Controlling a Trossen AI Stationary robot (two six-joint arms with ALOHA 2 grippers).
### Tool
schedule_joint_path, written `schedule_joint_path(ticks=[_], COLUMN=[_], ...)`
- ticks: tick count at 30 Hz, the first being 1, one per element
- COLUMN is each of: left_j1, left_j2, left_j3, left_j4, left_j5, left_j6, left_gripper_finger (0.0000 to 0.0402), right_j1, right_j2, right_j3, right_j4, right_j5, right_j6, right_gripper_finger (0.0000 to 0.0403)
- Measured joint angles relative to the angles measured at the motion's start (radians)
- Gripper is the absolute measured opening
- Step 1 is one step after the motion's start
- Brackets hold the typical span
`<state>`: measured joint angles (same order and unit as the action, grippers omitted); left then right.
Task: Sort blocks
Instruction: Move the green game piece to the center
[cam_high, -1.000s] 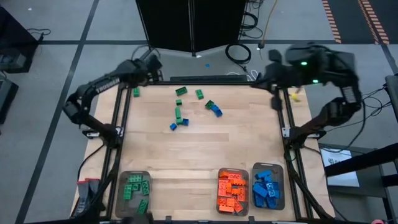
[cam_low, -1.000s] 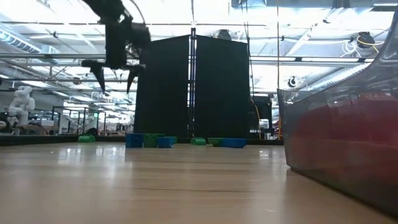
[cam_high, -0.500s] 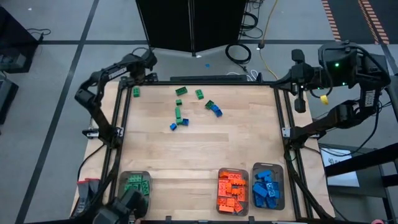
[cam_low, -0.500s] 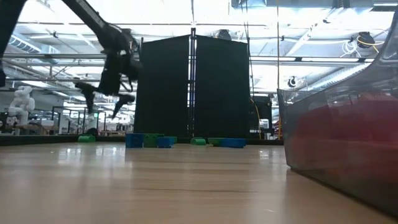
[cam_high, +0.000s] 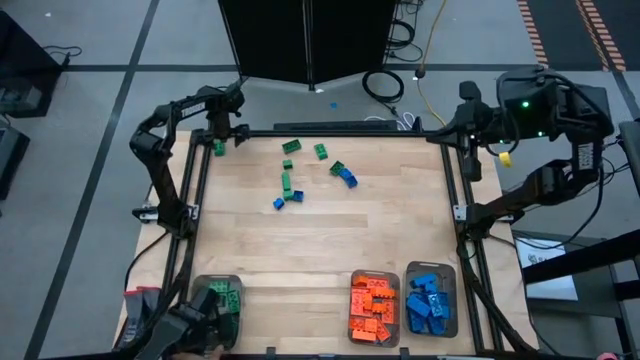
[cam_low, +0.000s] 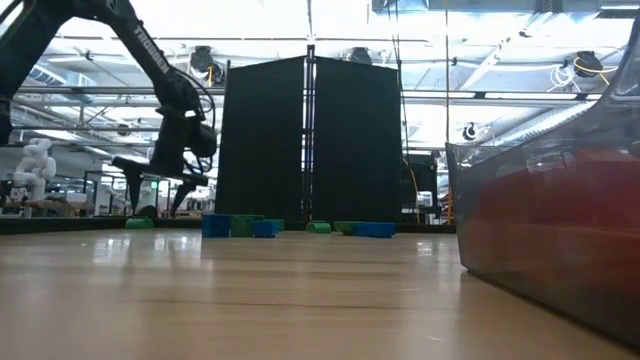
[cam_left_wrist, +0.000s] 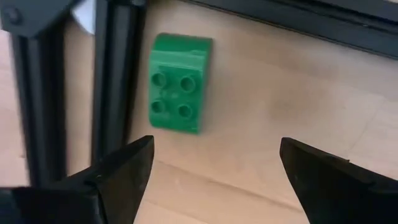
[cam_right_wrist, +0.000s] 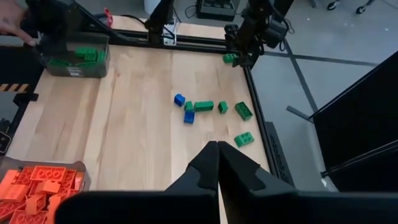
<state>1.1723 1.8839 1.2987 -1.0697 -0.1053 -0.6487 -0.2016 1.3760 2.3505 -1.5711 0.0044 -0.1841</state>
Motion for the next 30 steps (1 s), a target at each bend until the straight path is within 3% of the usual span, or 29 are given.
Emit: schedule_joint_path(ticks=[6,12,19,23,27,30], left_j1=[0.007,-0.012,-0.054,-0.088,-0.141,-0.193], left_j2=[0.0,-0.004,-0.05,-0.125,-0.223,-0.265], left_j3=[0.0,0.026,0.101,0.127,0.115,0.108], left_j4=[0.013,-0.147,-0.252,-0.129,0.151,0.278], left_j5=[0.027,0.108,0.097,0.097,0.004,-0.205], left_j6=[-0.073,-0.017,-0.049,-0.153,-0.394,-0.639], left_gripper_finger=[0.0307,0.0244,0.0114,0.0019,0.001,0.0003], right_j1=[0.0,0.0,0.0,0.0,0.0,0.0], right_j2=[0.03,0.042,0.041,0.036,0.032,0.023], right_j3=[0.0,0.0,0.0,0.0,0.0,0.0], right_j4=[0.003,0.002,0.001,0.0,0.0,0.0], right_j5=[0.0,0.0,-0.001,-0.001,-0.003,-0.003], right_j6=[-0.012,-0.039,-0.066,-0.072,-0.075,-0.087], right_gripper_finger=[0.0,0.0,0.0,0.0,0.0,0.0])
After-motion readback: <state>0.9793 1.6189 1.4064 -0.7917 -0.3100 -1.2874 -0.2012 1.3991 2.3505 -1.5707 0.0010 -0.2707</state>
